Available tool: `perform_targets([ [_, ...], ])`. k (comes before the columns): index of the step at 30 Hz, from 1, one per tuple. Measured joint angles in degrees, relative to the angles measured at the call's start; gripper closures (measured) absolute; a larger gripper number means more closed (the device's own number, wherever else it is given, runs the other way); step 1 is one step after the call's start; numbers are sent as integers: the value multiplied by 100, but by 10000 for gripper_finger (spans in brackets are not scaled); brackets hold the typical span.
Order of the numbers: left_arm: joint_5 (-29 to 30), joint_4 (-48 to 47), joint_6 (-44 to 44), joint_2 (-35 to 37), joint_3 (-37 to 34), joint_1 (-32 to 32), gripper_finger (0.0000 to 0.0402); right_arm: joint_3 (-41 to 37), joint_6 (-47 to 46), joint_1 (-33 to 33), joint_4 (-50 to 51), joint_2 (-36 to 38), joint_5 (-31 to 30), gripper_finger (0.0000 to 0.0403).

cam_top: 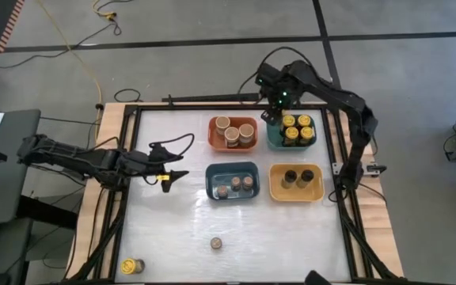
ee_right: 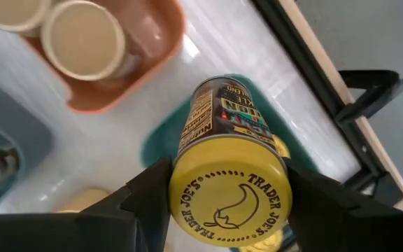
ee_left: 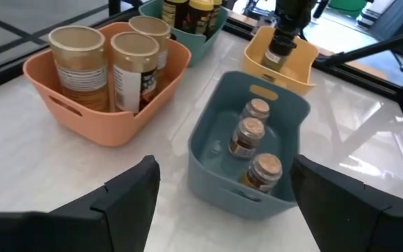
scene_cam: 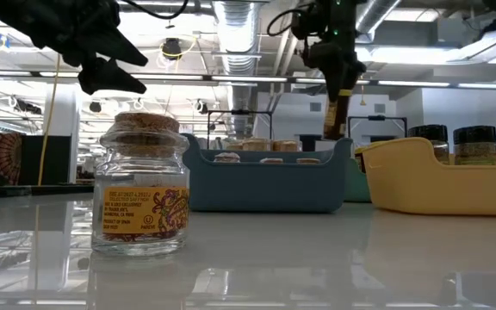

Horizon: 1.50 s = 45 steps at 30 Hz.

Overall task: Sort spices by type
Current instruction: Put the yellow spice bottle into the green bin

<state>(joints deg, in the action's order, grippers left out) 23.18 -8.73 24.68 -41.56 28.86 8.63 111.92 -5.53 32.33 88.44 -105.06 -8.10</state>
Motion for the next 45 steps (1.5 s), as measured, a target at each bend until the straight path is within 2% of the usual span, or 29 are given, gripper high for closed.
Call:
perform_targets([
  [4, 2, 4, -2, 0, 0, -79, 95, -133, 126, 177, -123, 30, 33, 152],
  [15, 37, 4, -4, 0, 0, -373, 95, -1518, 245, 151, -1144, 261, 419, 152],
  [29, 24, 6, 51, 0, 0, -409, 95, -2566, 395, 421, -2289, 264, 444, 152],
  [39, 15, 6, 308, 0, 0, -409, 95, -2957, 472, 539, -3067, 264, 534, 152],
  [45, 15, 11, 373, 0, 0, -409, 95, -3073, 599, 578, -3230, 264, 532, 124],
])
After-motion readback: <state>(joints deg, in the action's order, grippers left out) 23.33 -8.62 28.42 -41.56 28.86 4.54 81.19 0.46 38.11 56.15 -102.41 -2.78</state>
